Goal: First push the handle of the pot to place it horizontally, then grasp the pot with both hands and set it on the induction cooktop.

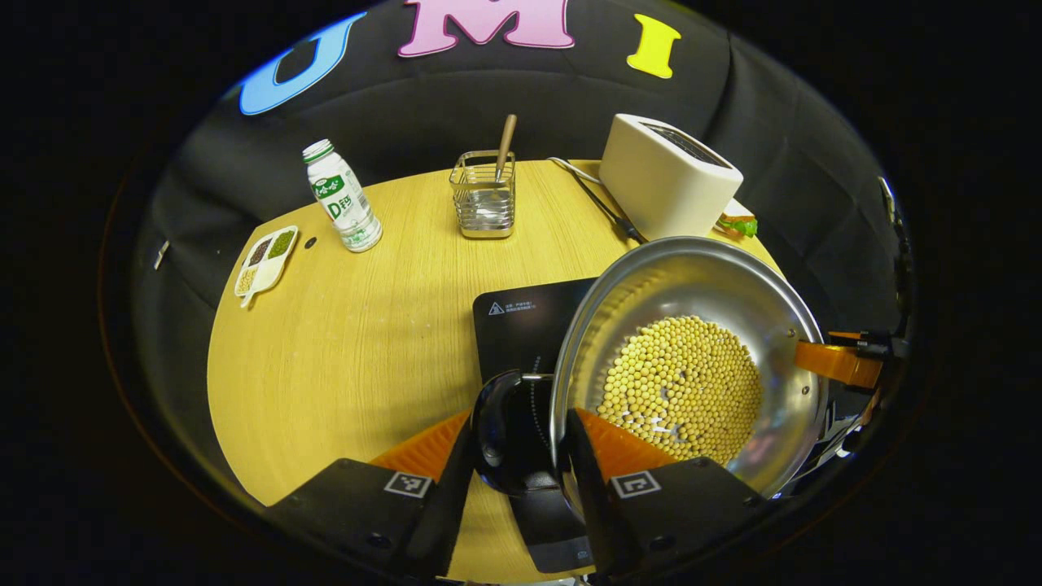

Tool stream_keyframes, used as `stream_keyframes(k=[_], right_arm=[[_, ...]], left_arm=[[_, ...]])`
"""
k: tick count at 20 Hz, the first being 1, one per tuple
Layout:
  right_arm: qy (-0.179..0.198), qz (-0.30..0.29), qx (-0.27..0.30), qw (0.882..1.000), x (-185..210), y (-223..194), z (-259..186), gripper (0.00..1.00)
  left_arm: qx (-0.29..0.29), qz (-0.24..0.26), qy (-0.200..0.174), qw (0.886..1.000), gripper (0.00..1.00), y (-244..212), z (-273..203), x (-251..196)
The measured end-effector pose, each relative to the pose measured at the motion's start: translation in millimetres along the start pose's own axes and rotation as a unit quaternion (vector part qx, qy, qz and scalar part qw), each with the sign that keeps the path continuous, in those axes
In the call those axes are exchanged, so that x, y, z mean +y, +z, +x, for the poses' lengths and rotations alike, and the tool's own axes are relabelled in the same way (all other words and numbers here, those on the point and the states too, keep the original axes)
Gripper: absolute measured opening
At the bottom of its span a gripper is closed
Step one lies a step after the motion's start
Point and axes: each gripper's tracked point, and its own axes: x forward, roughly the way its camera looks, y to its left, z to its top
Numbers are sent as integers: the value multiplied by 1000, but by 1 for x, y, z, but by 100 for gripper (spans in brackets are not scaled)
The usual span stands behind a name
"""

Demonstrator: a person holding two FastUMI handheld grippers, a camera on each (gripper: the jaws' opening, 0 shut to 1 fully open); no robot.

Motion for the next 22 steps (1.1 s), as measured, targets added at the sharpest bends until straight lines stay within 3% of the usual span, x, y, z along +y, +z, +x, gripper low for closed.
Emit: stream_keyframes(k=[4,8,9,13,19,22], right_arm=[[1,12,1,1000,1,3,0,61],[11,16,0,1000,7,2,2,62],[13,16,-3,1000,10,2,4,58],[19,11,-30,999,20,13,-7,94],[13,1,-113,994,16,51,-47,98],[15,-5,-164,986,21,70,-76,98]], left_arm=[[-2,14,9,1000,86,-2,-4,3],[-14,-6,11,1000,89,1,-12,9],[-13,-10,9,1000,89,0,-14,8],[-45,-9,19,999,89,14,-25,19],[-137,-5,33,990,95,46,-73,21],[-198,-10,19,980,95,67,-109,10]])
